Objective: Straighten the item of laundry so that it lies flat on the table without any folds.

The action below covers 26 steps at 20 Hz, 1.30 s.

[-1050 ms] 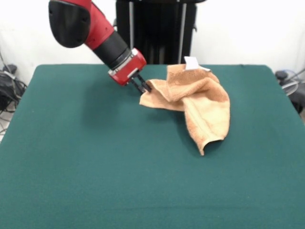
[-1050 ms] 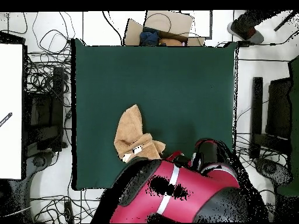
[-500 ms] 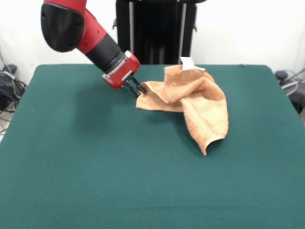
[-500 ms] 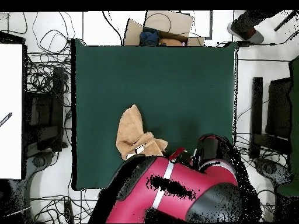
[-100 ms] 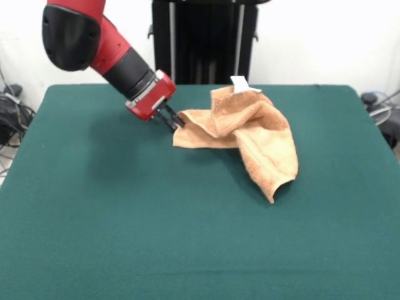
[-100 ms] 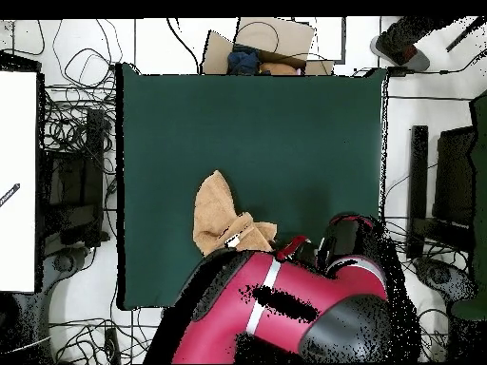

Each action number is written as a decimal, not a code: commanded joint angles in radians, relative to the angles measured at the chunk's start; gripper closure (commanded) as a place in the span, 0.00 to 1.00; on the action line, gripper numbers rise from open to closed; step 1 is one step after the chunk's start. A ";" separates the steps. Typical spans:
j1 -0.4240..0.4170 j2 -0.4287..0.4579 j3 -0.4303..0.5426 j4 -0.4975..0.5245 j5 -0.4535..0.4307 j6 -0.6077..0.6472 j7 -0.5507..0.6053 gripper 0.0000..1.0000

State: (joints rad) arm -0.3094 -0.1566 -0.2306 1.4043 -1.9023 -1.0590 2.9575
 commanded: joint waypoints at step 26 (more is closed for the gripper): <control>0.017 0.219 -0.068 -0.423 0.019 -0.011 0.288 1.00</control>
State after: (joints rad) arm -0.2983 -0.0206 -0.3296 1.1864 -1.9023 -1.2906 2.9575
